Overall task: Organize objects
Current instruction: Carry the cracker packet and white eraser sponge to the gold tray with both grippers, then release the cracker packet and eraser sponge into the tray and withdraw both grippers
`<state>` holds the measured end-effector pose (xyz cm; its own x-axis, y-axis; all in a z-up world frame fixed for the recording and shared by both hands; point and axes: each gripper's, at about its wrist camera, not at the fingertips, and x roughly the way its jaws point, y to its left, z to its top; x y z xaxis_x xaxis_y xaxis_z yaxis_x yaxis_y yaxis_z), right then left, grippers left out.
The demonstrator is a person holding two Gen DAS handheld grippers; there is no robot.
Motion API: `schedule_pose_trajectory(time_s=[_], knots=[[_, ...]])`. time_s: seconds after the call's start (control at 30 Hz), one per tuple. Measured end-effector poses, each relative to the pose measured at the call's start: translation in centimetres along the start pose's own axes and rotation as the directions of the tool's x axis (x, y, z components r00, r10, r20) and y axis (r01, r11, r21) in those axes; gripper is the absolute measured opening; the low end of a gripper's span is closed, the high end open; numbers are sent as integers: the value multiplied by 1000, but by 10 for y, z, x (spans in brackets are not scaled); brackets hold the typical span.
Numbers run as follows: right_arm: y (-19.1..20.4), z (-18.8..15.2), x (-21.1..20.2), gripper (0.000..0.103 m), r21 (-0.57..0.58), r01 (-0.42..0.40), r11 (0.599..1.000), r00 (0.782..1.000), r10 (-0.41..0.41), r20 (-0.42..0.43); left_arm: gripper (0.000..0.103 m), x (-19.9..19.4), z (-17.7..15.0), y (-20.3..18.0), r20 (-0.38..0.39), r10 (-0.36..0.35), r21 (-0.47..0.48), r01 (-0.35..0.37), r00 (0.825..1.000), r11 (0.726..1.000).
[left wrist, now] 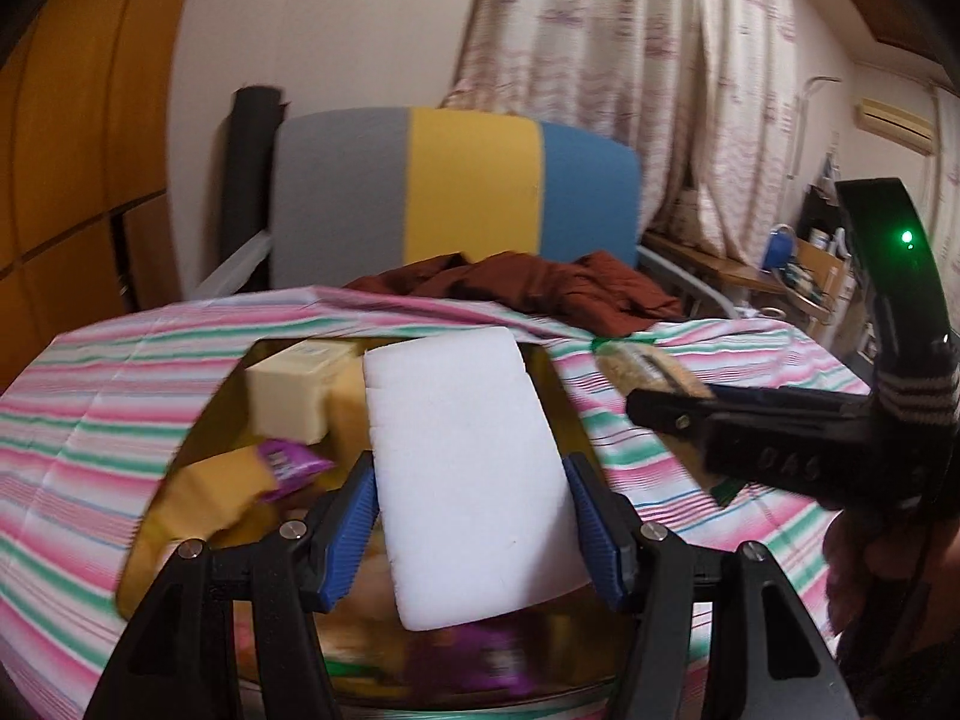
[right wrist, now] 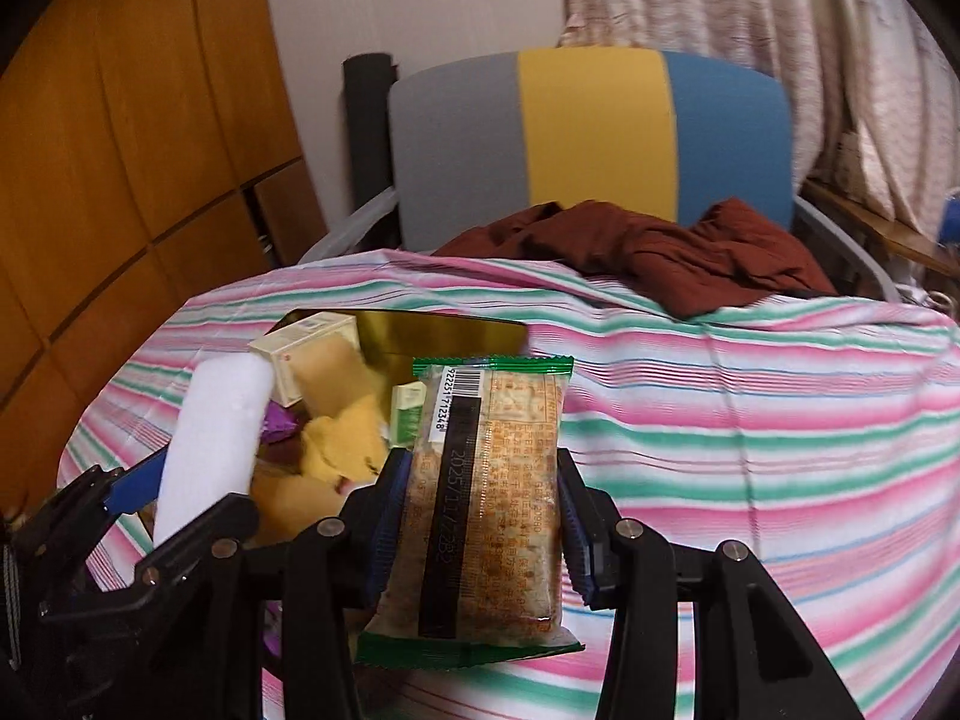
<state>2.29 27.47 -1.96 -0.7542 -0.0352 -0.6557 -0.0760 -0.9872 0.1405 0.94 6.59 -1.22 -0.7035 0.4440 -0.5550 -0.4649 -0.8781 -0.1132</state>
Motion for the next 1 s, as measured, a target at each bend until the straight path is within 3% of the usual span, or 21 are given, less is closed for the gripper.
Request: schedule_pose_trajectory(time_s=[0.2, 0.4, 0.57, 0.77, 1.0], knots=[[21, 27, 43, 46, -16, -68, 998, 994, 67, -84, 62, 20, 3, 49, -92, 31, -73, -37, 995, 997], [43, 59, 89, 46, -63, -63, 996, 992, 56, -114, 62, 43, 1, 70, -176, 28, -91, -45, 984, 995], [39, 77, 113, 57, 26, -106, 994, 985, 109, -135, 63, 59, 2, 78, -233, 48, -122, -78, 971, 989], [34, 72, 89, 62, 70, -113, 991, 990, 118, -74, 65, 64, -1, 74, -247, 54, -117, -85, 968, 990], [39, 42, 63, 63, 48, -118, 992, 990, 121, -68, 65, 54, -5, 76, -234, -2, -200, -46, 972, 979]])
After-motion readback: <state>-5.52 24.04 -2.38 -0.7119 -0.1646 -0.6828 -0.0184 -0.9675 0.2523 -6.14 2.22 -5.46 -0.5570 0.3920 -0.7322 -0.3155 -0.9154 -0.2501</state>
